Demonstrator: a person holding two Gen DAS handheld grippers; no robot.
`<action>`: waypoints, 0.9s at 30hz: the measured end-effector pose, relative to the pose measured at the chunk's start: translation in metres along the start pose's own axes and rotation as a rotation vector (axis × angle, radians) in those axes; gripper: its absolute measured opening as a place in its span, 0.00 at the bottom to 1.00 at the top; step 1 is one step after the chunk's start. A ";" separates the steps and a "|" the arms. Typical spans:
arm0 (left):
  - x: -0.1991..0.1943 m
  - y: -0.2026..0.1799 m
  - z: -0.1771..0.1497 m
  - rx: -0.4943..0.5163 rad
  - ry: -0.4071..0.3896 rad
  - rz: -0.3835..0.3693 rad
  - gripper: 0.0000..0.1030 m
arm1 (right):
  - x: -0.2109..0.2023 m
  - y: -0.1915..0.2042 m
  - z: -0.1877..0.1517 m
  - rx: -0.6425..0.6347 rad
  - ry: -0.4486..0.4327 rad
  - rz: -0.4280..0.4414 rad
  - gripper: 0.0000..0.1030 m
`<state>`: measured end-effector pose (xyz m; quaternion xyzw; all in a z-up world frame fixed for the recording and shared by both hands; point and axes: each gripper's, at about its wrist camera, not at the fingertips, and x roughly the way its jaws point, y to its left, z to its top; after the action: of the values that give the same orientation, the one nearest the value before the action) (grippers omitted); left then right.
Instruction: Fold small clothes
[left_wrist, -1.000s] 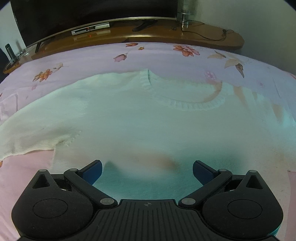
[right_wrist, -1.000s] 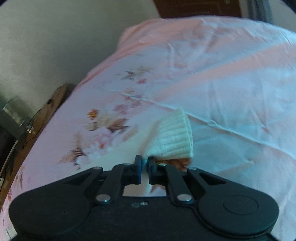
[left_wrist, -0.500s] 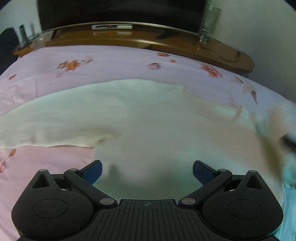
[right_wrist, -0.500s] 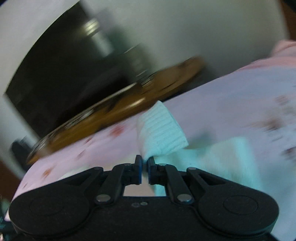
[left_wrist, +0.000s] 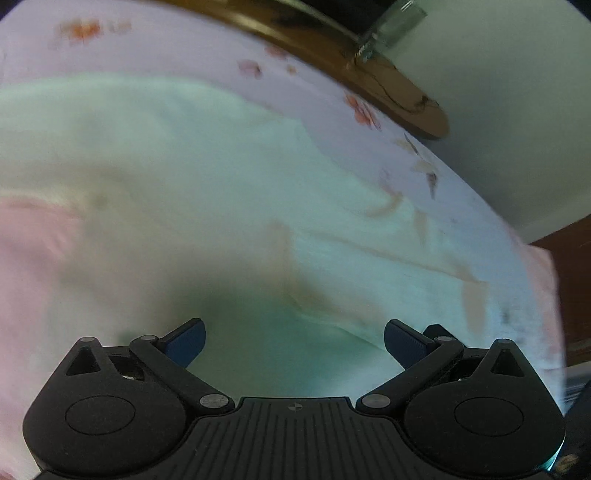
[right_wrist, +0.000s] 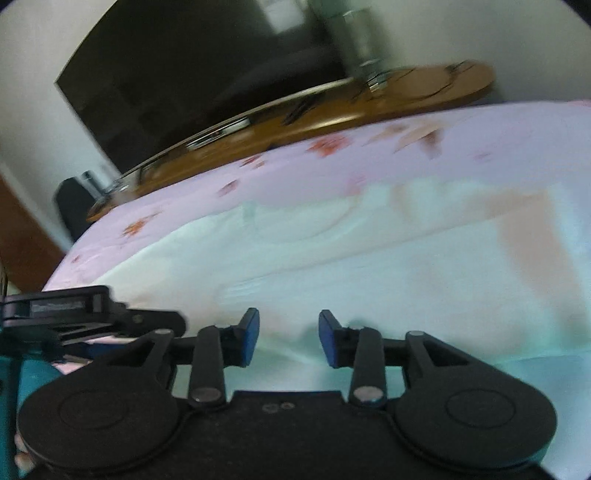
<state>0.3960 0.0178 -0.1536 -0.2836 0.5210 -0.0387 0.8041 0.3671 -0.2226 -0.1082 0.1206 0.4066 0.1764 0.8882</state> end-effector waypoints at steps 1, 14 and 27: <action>0.004 -0.001 -0.002 -0.022 0.017 -0.017 1.00 | -0.003 -0.008 -0.002 0.012 -0.006 -0.014 0.38; 0.029 -0.006 -0.004 -0.184 -0.055 -0.101 0.58 | -0.035 -0.049 -0.032 0.030 -0.047 -0.186 0.44; -0.007 -0.016 0.011 -0.103 -0.266 -0.145 0.04 | -0.040 -0.076 -0.040 0.043 -0.048 -0.368 0.55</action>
<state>0.4060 0.0116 -0.1372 -0.3638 0.3896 -0.0321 0.8455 0.3283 -0.3056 -0.1337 0.0674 0.4041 -0.0009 0.9122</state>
